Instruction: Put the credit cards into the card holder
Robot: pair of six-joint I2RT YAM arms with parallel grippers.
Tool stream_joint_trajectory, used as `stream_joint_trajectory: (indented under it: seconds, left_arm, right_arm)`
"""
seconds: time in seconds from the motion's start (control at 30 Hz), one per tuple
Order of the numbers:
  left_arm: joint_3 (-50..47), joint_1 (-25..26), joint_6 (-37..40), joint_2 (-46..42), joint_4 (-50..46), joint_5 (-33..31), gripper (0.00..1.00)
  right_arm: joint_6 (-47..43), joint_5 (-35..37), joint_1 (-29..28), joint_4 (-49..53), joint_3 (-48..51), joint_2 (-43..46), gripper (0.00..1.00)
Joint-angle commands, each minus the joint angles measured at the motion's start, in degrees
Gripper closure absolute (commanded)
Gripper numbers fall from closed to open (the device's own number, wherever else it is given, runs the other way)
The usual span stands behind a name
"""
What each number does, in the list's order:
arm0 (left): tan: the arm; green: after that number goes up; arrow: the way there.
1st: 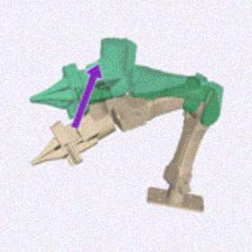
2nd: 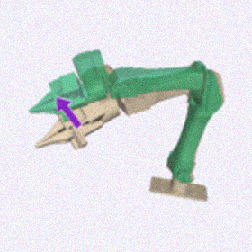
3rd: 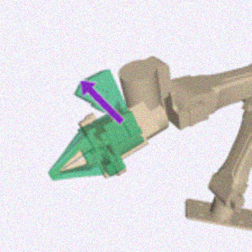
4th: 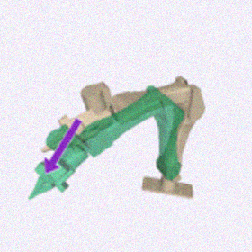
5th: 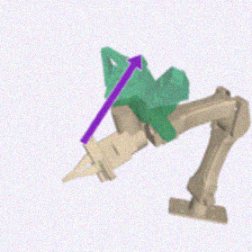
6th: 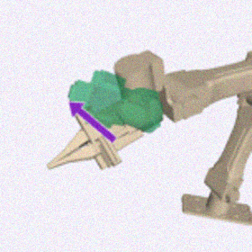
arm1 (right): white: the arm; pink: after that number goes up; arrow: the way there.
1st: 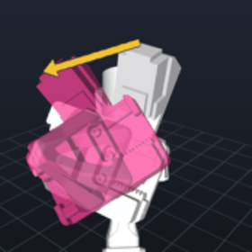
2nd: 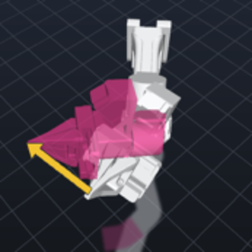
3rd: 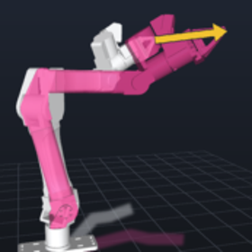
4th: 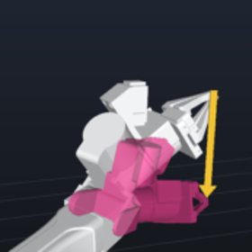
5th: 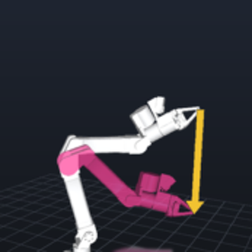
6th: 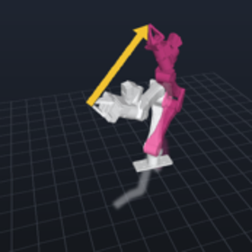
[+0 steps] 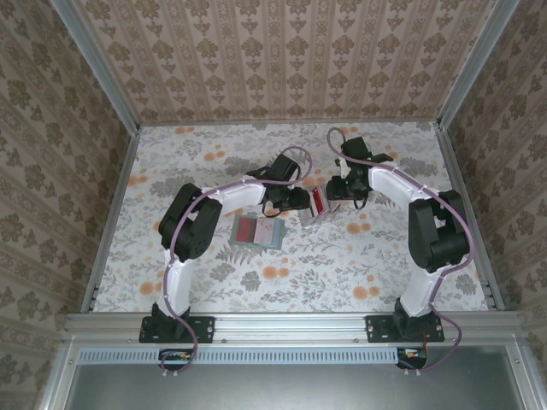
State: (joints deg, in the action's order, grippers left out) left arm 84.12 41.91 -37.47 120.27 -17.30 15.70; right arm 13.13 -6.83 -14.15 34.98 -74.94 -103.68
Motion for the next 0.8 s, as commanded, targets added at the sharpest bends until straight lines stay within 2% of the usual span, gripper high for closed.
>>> stream_joint_trajectory:
  seconds: [0.0,0.53,0.7,0.77]
  left_arm:
    - [-0.9,-0.3,0.0,1.3,-4.1,-1.1,0.58]
    - [-1.6,-0.3,-0.3,1.6,-3.4,-0.7,0.58]
    - [-1.6,-0.3,-0.5,1.7,-3.3,-0.7,0.58]
    - [-1.7,-0.3,-0.5,1.7,-3.2,-0.6,0.58]
  right_arm:
    - [-1.2,2.1,-0.2,2.4,-1.4,-0.8,0.52]
    - [-0.6,4.1,0.7,2.5,-0.1,3.6,0.56]
    - [-0.6,1.1,0.7,1.8,0.4,3.5,0.67]
    - [-0.6,0.2,0.7,1.6,0.5,3.4,0.74]
